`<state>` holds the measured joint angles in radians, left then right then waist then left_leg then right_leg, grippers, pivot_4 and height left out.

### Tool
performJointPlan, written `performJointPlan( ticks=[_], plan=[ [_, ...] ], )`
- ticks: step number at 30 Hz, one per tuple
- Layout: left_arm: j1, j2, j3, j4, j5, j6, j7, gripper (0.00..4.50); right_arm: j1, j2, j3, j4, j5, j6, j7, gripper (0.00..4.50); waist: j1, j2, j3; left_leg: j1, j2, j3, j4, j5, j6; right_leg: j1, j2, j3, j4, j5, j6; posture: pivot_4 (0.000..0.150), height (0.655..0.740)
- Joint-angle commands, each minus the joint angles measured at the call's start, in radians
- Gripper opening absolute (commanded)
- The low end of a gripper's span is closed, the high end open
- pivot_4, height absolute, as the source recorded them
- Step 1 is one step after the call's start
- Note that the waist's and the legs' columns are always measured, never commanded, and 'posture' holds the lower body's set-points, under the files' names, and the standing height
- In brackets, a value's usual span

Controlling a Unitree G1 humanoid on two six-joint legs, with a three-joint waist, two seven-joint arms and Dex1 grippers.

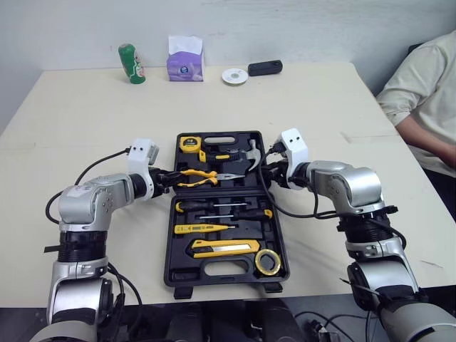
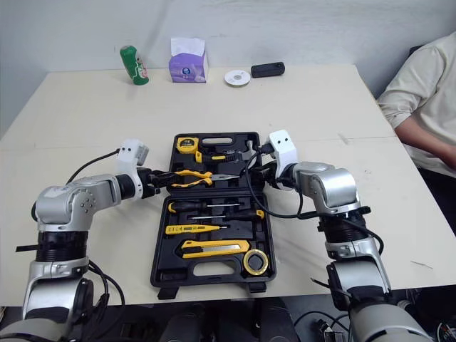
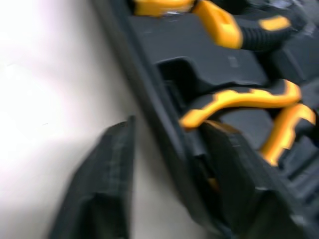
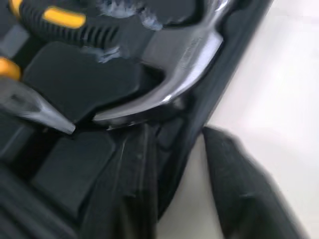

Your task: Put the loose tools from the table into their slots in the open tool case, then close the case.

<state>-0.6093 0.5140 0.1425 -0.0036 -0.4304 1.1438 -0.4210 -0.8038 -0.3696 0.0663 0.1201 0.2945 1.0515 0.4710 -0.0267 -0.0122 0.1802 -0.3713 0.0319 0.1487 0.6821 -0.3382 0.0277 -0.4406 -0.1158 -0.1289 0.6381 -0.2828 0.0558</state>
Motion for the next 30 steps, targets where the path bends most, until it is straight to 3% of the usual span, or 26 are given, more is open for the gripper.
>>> performJointPlan(
  ticks=[1, 10, 15, 22, 26, 30],
  plan=[
    [0.025, 0.003, -0.024, -0.026, 0.005, -0.001, -0.007, 0.56, 0.015, -0.017, 0.000, -0.025, -0.008, 0.010, 0.000, 0.07, 0.000, 0.000, 0.000, 0.000, 0.000, 0.000, 0.000, 0.000, 0.000, 0.001, 0.000, 0.000, 0.000, 0.000, 0.000, 0.150, 0.7316],
    [0.029, -0.023, 0.005, -0.057, -0.019, -0.039, -0.012, 0.41, 0.014, -0.003, -0.012, -0.043, -0.008, -0.005, -0.034, 0.00, 0.001, 0.000, -0.001, 0.001, 0.000, -0.001, 0.000, 0.000, 0.000, 0.002, 0.000, 0.000, 0.000, 0.000, 0.000, 0.150, 0.7316],
    [0.023, -0.019, -0.022, -0.075, 0.017, -0.166, -0.028, 0.36, 0.001, 0.019, -0.035, -0.034, -0.013, -0.087, -0.062, 0.00, 0.000, 0.000, 0.000, 0.001, 0.000, -0.001, 0.000, 0.000, 0.000, 0.002, 0.000, 0.000, 0.000, 0.000, 0.000, 0.150, 0.7316],
    [-0.042, 0.006, -0.073, -0.009, 0.124, -0.449, -0.066, 0.34, -0.006, 0.001, 0.002, -0.049, -0.111, -0.425, -0.049, 0.00, -0.001, 0.000, 0.000, -0.005, 0.000, 0.000, 0.000, 0.001, 0.000, -0.004, 0.000, -0.001, 0.000, 0.000, 0.000, 0.150, 0.7316],
    [-0.072, -0.001, -0.066, 0.073, 0.175, -0.635, -0.072, 0.08, 0.029, -0.011, 0.017, -0.033, -0.153, -0.586, -0.024, 0.00, -0.001, 0.000, 0.001, -0.005, 0.000, 0.001, -0.001, 0.001, 0.000, -0.005, 0.001, -0.001, -0.002, 0.000, 0.000, 0.150, 0.7316],
    [-0.033, 0.006, -0.090, 0.111, 0.239, -0.810, -0.084, 0.01, 0.086, -0.049, 0.036, -0.016, -0.219, -0.807, 0.006, 0.00, -0.004, -0.001, 0.001, -0.005, 0.001, 0.001, -0.002, 0.001, 0.000, -0.005, 0.002, -0.002, -0.002, 0.000, 0.000, 0.150, 0.7316]
  ],
)
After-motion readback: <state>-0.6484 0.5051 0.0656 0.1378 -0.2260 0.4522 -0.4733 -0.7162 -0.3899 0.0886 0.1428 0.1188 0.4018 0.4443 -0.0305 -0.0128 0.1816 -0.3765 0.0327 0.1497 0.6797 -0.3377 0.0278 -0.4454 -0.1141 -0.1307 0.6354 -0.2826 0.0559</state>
